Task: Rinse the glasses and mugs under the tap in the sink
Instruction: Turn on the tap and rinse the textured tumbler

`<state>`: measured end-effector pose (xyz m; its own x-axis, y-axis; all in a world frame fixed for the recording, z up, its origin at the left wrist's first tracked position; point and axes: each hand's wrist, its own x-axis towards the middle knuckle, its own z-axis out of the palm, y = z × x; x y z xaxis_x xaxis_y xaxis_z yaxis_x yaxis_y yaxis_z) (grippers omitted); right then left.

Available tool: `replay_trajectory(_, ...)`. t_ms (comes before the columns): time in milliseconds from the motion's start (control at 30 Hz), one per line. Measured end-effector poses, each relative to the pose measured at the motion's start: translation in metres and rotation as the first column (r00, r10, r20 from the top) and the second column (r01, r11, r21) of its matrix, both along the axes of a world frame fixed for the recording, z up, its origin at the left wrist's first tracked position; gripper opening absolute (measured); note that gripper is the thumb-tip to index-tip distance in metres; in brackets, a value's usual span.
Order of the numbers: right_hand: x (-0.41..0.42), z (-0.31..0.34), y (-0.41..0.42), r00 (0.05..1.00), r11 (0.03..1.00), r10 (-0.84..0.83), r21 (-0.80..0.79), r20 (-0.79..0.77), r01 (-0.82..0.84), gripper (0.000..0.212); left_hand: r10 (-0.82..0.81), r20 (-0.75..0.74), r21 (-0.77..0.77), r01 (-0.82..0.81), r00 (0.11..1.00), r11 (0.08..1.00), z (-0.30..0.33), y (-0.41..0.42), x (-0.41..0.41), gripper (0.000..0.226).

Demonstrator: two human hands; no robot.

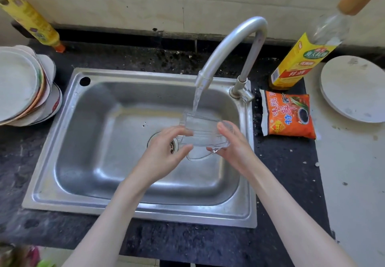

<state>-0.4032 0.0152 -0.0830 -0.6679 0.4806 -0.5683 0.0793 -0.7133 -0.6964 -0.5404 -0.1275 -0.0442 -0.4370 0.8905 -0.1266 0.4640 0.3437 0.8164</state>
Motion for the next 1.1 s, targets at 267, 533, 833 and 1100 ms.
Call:
replay_trajectory(267, -0.005, 0.011, 0.013, 0.949, 0.956, 0.275, -0.150, 0.156, -0.252, 0.063, -0.156, 0.166, -0.094, 0.173, 0.974, 0.980, -0.001, 0.019, 0.000, 0.063)
replay_trajectory(533, -0.017, 0.027, 0.018, 0.944, 0.968, 0.248, -0.033, 0.217, -0.247, 0.036, -0.017, 0.638, -0.099, 0.104, 0.770, 0.990, 0.014, 0.028, 0.016, 0.056)
replay_trajectory(833, -0.011, 0.025, 0.009, 0.948, 0.931, 0.244, 0.223, 0.205, -0.288, 0.052, 0.178, 0.734, -0.082, -0.174, 0.655, 0.981, 0.010, 0.029, 0.010, 0.013)
replay_trajectory(1100, -0.016, 0.034, 0.026, 0.894, 0.941, 0.338, -0.122, 0.295, -0.315, 0.048, -0.208, 0.097, -0.050, 0.214, 0.973, 0.976, -0.009, 0.028, -0.001, 0.027)
